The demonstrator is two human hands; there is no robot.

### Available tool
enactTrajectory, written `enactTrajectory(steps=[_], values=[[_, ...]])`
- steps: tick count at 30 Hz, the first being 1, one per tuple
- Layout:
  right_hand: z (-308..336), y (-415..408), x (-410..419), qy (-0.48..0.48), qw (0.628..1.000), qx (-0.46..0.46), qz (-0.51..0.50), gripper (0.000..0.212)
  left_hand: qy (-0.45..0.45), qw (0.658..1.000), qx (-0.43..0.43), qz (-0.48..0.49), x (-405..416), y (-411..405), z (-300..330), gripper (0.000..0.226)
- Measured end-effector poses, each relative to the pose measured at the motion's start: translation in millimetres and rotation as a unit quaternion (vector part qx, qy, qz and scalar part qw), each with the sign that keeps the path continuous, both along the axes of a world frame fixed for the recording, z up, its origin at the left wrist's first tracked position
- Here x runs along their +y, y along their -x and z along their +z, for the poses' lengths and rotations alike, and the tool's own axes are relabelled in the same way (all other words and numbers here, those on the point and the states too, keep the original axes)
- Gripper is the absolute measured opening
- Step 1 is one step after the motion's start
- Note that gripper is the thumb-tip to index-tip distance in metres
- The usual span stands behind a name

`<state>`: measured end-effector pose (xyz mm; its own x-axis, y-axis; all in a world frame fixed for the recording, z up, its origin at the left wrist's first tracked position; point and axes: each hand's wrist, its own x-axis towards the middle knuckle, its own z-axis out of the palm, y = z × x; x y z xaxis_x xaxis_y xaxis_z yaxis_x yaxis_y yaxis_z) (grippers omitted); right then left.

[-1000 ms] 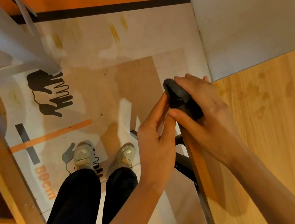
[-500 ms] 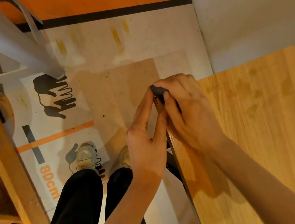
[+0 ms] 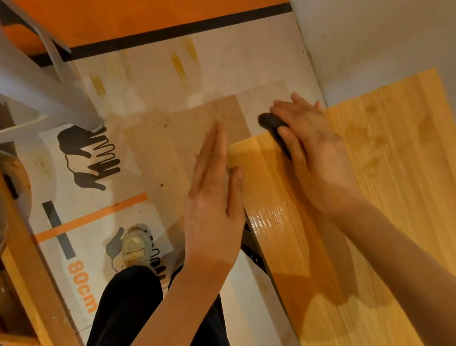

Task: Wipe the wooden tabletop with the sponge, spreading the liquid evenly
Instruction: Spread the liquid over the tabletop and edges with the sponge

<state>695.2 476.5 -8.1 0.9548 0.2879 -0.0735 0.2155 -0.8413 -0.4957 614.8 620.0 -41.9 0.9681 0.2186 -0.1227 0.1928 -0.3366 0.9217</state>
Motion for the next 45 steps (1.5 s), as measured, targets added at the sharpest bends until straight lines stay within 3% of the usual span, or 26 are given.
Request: enactTrajectory(steps=[4,8,13,19,26,35,39,42,45], values=[[-5,-6,-13,-0.020,0.997,-0.005,-0.074,0.037,-0.275,0.951,-0.060,-0.129,-15,-11,6,0.056],[-5,26,-21,-0.033,0.999,-0.008,-0.032,0.045,-0.365,0.916,-0.044,-0.164,-20,-11,2,0.058],[0,84,-35,-0.006,1.000,0.007,-0.015,0.044,-0.374,0.911,-0.030,-0.169,-22,-17,6,0.056],[-8,5,-4,-0.038,0.999,-0.015,-0.021,0.039,-0.336,0.926,-0.004,-0.169,-24,-20,12,0.056],[-9,85,-27,-0.034,0.999,-0.014,0.015,0.043,-0.318,0.934,-0.003,-0.161,-25,-21,13,0.058],[-6,-9,-25,0.014,0.995,-0.027,0.091,0.028,-0.288,0.946,0.036,-0.145,-25,-30,24,0.058],[-3,-41,-55,0.061,0.998,-0.009,-0.026,0.026,-0.299,0.934,0.021,-0.196,-29,-42,24,0.056],[-2,-36,-35,0.065,0.995,-0.018,-0.070,0.023,-0.294,0.934,0.012,-0.202,-30,-41,20,0.054],[2,-21,-18,0.032,0.999,0.006,0.016,0.024,-0.281,0.940,-0.008,-0.193,-26,-37,15,0.053]])
